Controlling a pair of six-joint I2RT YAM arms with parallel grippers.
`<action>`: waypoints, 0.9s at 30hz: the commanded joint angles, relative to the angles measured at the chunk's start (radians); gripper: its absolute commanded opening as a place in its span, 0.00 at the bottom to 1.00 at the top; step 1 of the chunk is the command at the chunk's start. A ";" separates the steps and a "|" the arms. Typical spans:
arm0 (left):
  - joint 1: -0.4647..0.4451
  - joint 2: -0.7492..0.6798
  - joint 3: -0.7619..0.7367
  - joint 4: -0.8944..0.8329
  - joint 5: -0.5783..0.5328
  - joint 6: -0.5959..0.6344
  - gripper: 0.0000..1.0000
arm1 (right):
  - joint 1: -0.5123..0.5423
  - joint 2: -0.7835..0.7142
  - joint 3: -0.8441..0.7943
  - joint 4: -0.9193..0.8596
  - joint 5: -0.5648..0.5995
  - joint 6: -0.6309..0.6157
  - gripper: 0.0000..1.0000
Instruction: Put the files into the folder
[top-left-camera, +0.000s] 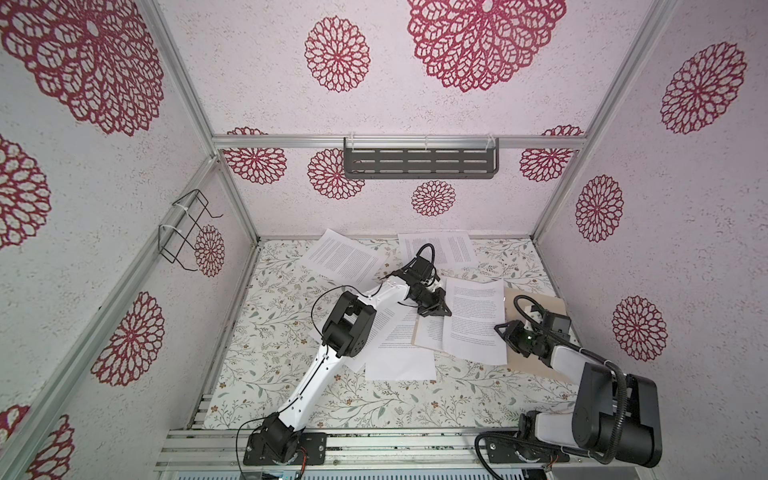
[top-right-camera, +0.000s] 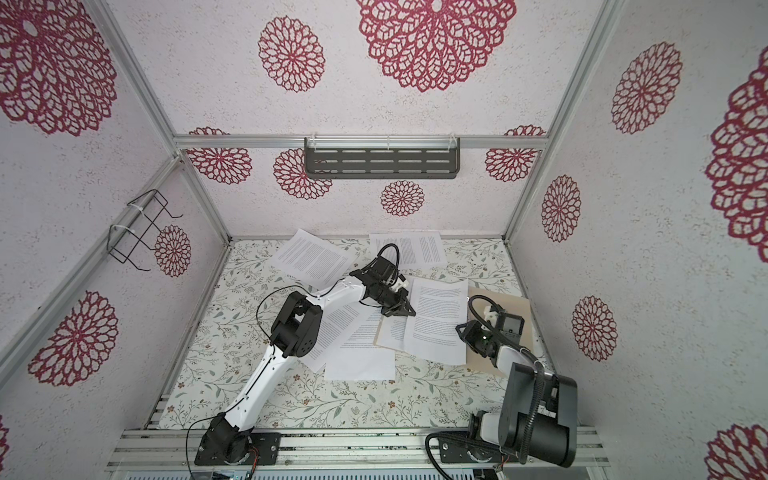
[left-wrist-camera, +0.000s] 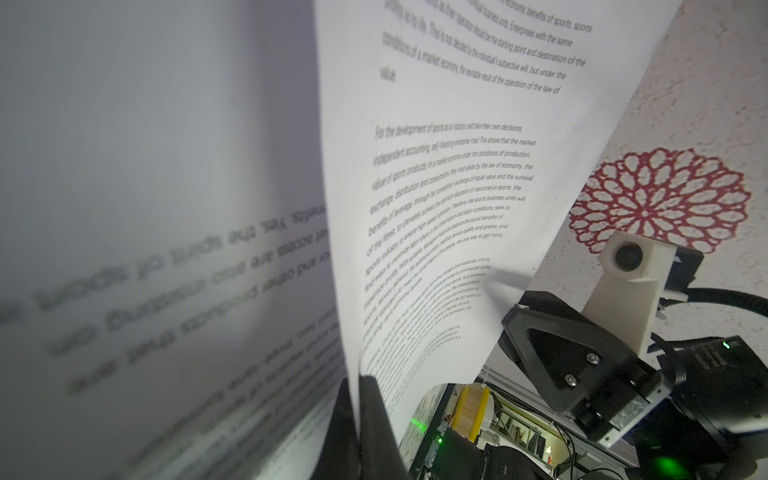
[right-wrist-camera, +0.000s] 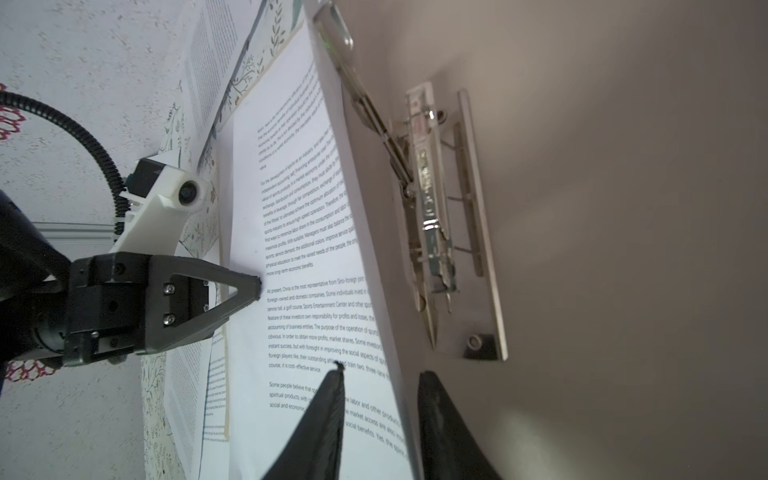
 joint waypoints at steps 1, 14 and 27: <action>0.005 0.019 -0.002 0.015 0.020 0.011 0.01 | 0.017 0.014 0.030 -0.022 0.039 -0.042 0.30; 0.011 -0.012 -0.003 0.040 0.039 -0.010 0.10 | 0.025 -0.028 0.059 -0.076 0.051 -0.050 0.00; 0.037 -0.471 -0.316 0.208 -0.048 -0.047 0.65 | 0.006 -0.229 0.230 -0.452 0.296 -0.147 0.00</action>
